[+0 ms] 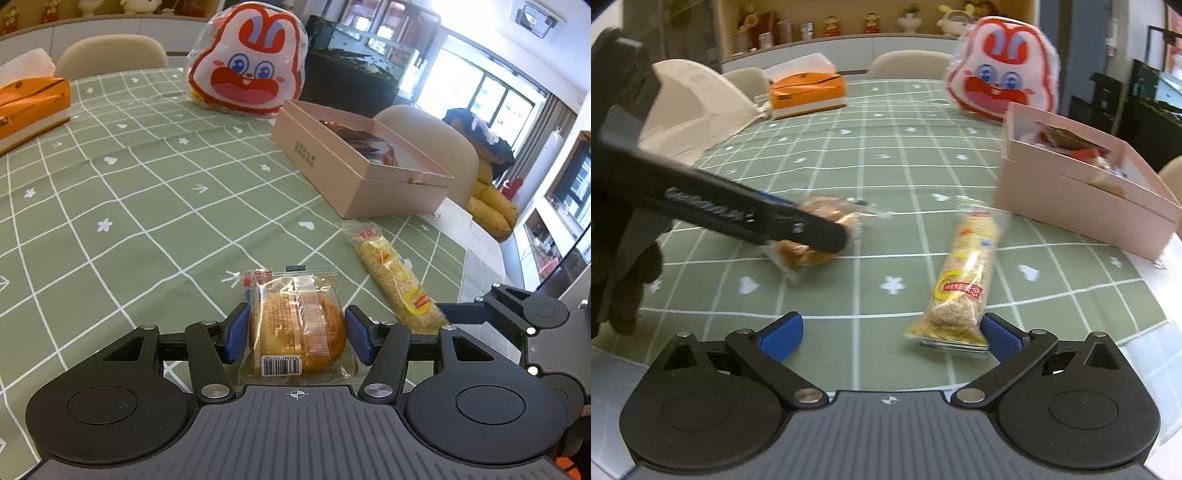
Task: Organize snacks
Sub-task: 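Grasp the yellow corn-stick packet with right gripper while left gripper lifts the bun packet, then carry the bun packet with left gripper while right gripper carries the corn-stick packet to the pink box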
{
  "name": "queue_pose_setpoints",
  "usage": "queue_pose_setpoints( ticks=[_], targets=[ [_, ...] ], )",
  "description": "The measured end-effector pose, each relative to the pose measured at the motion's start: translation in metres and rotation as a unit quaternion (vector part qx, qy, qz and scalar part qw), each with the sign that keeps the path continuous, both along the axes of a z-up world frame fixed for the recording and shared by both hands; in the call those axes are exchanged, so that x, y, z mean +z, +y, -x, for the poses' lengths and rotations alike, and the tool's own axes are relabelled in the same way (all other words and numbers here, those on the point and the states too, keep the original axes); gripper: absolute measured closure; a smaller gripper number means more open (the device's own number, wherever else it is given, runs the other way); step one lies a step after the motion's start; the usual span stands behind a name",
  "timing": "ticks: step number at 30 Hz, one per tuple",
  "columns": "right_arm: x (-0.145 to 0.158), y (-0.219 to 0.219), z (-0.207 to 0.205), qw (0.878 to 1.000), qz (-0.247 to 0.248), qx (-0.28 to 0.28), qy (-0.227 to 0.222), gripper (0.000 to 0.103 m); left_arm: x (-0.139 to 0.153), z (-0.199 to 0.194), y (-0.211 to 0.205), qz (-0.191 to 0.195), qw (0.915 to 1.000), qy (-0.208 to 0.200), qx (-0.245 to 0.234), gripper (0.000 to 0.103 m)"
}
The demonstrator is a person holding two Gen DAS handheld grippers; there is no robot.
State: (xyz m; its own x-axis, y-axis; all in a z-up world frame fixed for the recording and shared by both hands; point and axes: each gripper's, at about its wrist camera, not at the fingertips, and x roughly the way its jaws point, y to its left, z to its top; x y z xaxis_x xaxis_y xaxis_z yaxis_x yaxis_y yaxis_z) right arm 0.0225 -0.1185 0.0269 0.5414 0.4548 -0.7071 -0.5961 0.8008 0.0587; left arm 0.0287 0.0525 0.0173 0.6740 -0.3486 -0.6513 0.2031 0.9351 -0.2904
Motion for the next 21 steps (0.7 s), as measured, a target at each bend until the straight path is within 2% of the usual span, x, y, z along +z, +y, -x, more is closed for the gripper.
queue_pose_setpoints(
  ticks=[2,6,8,11,15,21],
  targets=[
    [0.002,0.001,-0.003,1.000,0.002,-0.008,-0.003,0.004,0.000,0.000,0.001,0.003,1.0000,0.001,0.002,0.041],
    [0.007,-0.009,-0.014,0.998,0.004,-0.058,-0.028,0.004,0.000,-0.001,0.005,0.013,0.9999,0.006,0.007,0.041],
    [0.008,-0.012,-0.023,0.997,-0.005,-0.072,-0.022,0.004,0.001,-0.001,0.007,0.017,0.9997,0.008,0.014,0.041],
    [0.007,-0.011,-0.032,0.997,-0.019,-0.072,0.000,0.004,0.002,-0.001,0.010,0.021,0.9995,0.010,0.023,0.041],
    [0.004,-0.005,-0.034,0.998,-0.019,-0.065,0.000,0.004,0.001,-0.002,0.010,0.018,0.9995,0.010,0.025,0.041],
    [0.000,-0.002,-0.041,0.997,-0.017,-0.078,0.003,0.014,0.002,-0.002,0.008,0.009,0.9997,0.007,0.023,0.041]
  ],
)
